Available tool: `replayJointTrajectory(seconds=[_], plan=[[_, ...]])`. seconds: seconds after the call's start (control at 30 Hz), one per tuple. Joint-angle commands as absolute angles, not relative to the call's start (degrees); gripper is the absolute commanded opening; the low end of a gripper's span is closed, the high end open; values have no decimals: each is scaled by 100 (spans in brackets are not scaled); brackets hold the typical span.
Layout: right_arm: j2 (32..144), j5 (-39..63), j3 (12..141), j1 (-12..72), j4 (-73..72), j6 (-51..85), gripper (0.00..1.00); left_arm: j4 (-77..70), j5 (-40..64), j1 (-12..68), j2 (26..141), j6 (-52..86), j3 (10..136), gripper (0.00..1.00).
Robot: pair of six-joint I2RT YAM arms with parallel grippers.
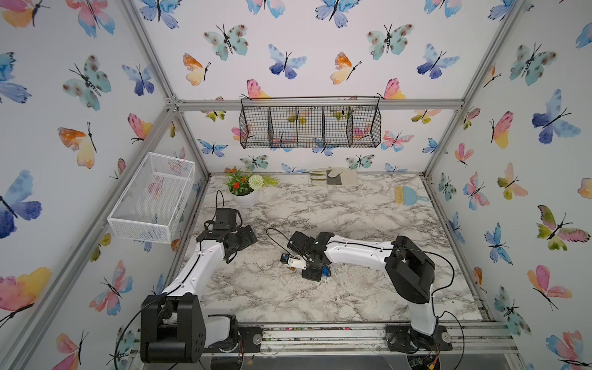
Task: Assemble the letter y with lego
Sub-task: Pick up the lego brick from the center of the board, then move the lego brick at the center of the board.
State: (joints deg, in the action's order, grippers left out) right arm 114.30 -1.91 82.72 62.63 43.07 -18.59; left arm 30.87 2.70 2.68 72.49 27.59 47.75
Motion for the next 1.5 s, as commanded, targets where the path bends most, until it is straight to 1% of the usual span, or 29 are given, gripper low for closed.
replayJointTrajectory(seconds=[0.0,0.07,0.2,0.4,0.43,0.47,0.5,0.6,0.8,0.93,1.07,1.17,1.4,1.47], plan=[[11474,-380,8558,6293,4526,-1905,17,3052,478,241,7230,2718,4659,90],[11541,-428,8700,6284,4634,-1923,17,2994,517,361,7264,2807,4591,88],[11528,-668,8893,6146,4748,-1748,17,2926,278,908,7354,3030,4488,87],[11036,-1045,8759,5413,4775,-1166,16,2932,-488,2078,8016,3316,4722,84],[10906,-1076,8682,5353,4748,-1161,16,2953,-598,2200,8165,3315,4785,82],[10782,-1110,8605,5299,4714,-1137,16,2962,-665,2325,8321,3280,4860,77],[10682,-1157,8543,5236,4711,-1090,16,2966,-697,2426,8470,3240,4919,76],[10451,-1255,8458,4956,4785,-870,16,2939,-754,2783,8721,3145,5018,76],[10075,-1169,8202,4528,4724,-756,16,2496,-845,3750,8546,2939,4892,77],[10028,-1169,8206,4474,4711,-725,16,2354,-702,3990,8766,2777,4919,74],[10036,-1143,8270,4465,4764,-703,16,2500,-826,4131,9004,2832,5043,73],[9985,-1125,8246,4465,4712,-694,16,2667,-770,4147,9221,2857,5155,65],[10028,-1078,8227,4465,4720,-703,17,2832,-817,4406,9434,2965,5177,59],[10036,-1072,8227,4465,4704,-695,17,2851,-809,4451,9456,2998,5151,56]])
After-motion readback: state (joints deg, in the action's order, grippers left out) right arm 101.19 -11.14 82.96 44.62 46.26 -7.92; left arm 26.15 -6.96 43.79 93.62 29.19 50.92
